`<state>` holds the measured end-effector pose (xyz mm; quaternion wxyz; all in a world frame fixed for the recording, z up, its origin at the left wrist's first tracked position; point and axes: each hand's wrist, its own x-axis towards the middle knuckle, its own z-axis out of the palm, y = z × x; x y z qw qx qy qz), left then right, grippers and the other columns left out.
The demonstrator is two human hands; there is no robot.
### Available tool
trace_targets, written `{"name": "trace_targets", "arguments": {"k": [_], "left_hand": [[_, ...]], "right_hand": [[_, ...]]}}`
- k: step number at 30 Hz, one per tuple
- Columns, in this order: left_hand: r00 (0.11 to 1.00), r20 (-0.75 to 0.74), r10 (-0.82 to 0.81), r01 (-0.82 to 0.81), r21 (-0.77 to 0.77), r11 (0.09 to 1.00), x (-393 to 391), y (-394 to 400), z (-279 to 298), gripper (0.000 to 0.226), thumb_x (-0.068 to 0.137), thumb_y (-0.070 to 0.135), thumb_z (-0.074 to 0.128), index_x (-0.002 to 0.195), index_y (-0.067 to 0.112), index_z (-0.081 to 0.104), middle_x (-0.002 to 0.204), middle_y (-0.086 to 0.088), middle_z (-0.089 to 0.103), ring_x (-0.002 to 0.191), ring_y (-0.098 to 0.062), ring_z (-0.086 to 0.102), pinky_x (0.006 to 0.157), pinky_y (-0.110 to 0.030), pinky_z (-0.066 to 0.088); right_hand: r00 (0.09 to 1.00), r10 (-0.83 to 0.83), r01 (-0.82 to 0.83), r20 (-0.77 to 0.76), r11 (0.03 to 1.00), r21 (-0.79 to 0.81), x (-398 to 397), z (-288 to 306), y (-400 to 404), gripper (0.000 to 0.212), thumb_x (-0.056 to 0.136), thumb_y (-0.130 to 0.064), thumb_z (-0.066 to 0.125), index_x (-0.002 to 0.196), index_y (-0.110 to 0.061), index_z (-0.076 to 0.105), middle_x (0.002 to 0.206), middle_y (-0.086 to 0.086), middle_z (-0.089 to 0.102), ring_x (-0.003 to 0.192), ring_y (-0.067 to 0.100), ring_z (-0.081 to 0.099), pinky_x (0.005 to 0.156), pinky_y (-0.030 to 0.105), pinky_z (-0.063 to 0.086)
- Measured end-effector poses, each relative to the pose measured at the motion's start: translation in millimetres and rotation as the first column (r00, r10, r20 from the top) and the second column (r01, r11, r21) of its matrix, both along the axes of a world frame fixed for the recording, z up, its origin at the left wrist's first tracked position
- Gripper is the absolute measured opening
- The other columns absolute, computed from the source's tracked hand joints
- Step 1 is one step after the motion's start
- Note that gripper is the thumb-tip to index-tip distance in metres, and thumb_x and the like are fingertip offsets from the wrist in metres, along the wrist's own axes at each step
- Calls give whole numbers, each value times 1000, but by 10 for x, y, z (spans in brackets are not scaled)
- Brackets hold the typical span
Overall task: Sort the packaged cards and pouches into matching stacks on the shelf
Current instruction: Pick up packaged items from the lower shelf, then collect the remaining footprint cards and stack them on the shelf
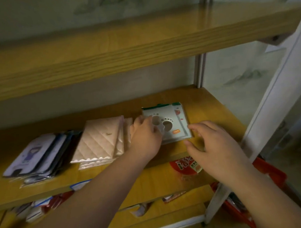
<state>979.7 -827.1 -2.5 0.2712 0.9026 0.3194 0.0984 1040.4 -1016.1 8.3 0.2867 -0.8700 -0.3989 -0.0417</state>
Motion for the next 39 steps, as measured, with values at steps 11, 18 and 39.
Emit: {"name": "trace_targets", "arguments": {"k": [11,18,39], "left_hand": [[994,41,-104,68,513,856,-1091,243,261,43,92,25,55,131,9,60,143,-12,56,137,-31,41,114,-41,31],[980,89,176,-197,496,846,-2161,639,405,44,93,29,59,134,12,60,147,-7,53,144,-27,37,118,-44,30],[797,236,556,-603,352,716,-6687,1861,473,59,90,43,49,143,19,52,146,3,55,139,-17,42,113,-39,38]], "right_hand": [[987,159,-158,0,982,103,-250,-77,866,48,90,-49,56,133,-29,54,129,-9,55,110,8,52,84,22,41],[938,346,-341,-13,930,140,-875,33,1454,42,90,-39,64,128,-22,62,127,-6,60,114,14,56,88,27,44],[770,637,-637,38,762,116,-4906,255,3471,38,91,-43,58,128,-33,58,116,-22,50,106,2,51,84,23,45]]}}
